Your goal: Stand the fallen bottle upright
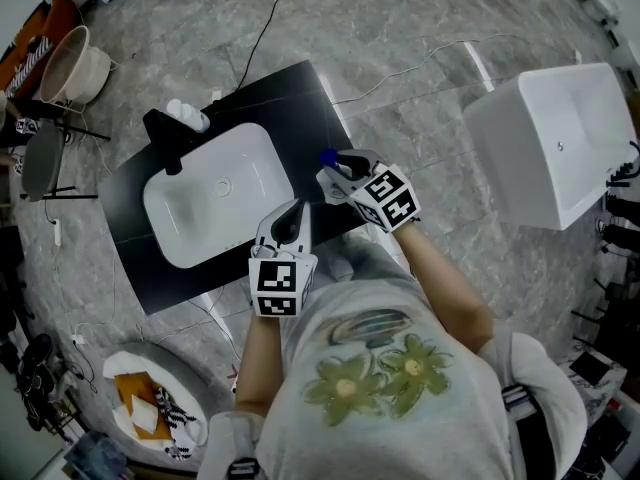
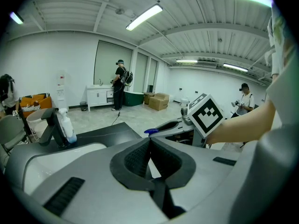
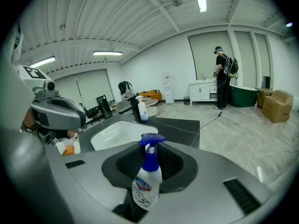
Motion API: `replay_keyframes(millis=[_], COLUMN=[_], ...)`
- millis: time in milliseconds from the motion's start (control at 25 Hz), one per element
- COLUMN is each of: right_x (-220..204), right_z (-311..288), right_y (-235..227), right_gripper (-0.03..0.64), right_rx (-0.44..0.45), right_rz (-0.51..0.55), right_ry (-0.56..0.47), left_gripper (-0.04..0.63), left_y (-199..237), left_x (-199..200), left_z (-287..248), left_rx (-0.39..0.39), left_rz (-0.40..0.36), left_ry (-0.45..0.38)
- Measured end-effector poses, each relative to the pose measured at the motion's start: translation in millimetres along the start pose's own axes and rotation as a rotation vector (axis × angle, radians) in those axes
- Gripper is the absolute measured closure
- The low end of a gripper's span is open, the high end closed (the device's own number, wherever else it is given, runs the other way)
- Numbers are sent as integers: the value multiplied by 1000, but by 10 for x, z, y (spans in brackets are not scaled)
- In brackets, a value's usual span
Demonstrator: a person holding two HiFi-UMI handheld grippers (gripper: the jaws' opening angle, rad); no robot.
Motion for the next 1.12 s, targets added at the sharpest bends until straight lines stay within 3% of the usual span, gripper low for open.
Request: replay_keyframes(millis=[640, 1120], right_x=[85, 16], right_z=[124, 296], right_y=[-19, 30], right_gripper=[517, 515], right_rx=[-27, -19], right_rz=[84, 82], right_ry=[-103, -153], left_gripper=[577, 577], left_y=[-25, -55], left_x=[-2, -35], left_z=[4, 22], left_rx=[22, 29], left_rz=[-33, -44], left_ry=[-4, -5])
Point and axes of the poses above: the fingertips, and each gripper's own axes: z backward along the fingers, y to its left, x out of its top, the point moved 2 cm from there along z, backward along the fingers, and after that the axes turned 11 degrees about -y, right-handed, at the moved point
